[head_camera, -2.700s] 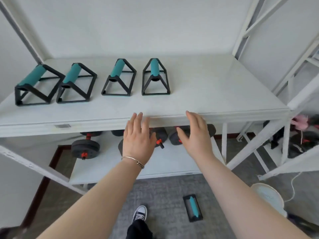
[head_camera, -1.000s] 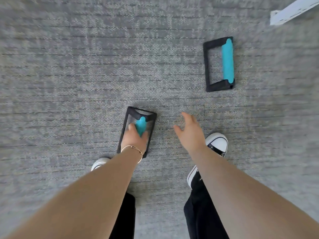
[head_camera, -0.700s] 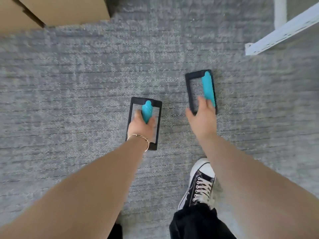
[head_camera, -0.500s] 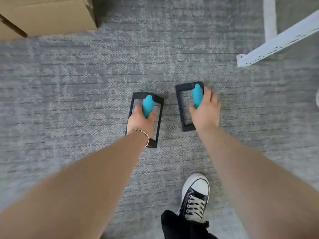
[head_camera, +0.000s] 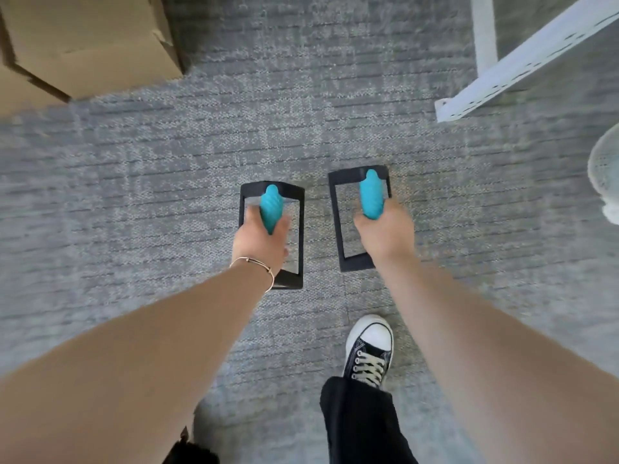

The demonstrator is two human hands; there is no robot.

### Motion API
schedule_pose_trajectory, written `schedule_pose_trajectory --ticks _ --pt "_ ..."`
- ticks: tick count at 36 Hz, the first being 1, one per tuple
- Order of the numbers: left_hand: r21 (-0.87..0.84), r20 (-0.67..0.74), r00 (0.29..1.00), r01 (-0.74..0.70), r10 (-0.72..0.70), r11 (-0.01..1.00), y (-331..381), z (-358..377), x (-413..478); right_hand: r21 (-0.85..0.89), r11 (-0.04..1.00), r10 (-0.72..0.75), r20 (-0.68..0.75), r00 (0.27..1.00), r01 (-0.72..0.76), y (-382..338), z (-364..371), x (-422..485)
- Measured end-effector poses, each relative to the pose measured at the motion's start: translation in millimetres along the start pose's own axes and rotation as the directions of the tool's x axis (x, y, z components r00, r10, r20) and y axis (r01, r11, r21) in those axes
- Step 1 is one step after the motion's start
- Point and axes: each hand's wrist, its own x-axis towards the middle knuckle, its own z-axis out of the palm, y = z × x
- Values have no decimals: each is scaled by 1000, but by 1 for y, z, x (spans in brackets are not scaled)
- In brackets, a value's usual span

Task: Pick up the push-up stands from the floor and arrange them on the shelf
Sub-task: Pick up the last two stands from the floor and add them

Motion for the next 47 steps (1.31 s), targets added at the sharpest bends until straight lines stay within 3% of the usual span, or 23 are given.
schedule_pose_trajectory --ticks 6,13,22,29,38,47 --pt "-29 -19 999 -38 37 999 52 -79 -86 195 980 47 23 999 -51 -47 -86 -94" --pt "-129 -50 997 -56 50 990 155 -190 -195 400 909 68 145 987 -122 -126 -230 -189" --pt "-268 -31 980 -198 197 943 286 -327 -335 480 874 -97 29 995 71 -234 -440 -283" --pt "-329 -156 938 -345 309 879 378 -417 -421 563 793 -231 -73 970 231 -307 -567 -325" --pt "-382 -328 852 -514 407 768 472 -496 -491 549 693 -450 -178 875 468 -377 -694 -338" --pt "-476 -397 828 -555 397 682 565 -537 -502 481 679 -505 -241 829 554 -443 -775 -309"
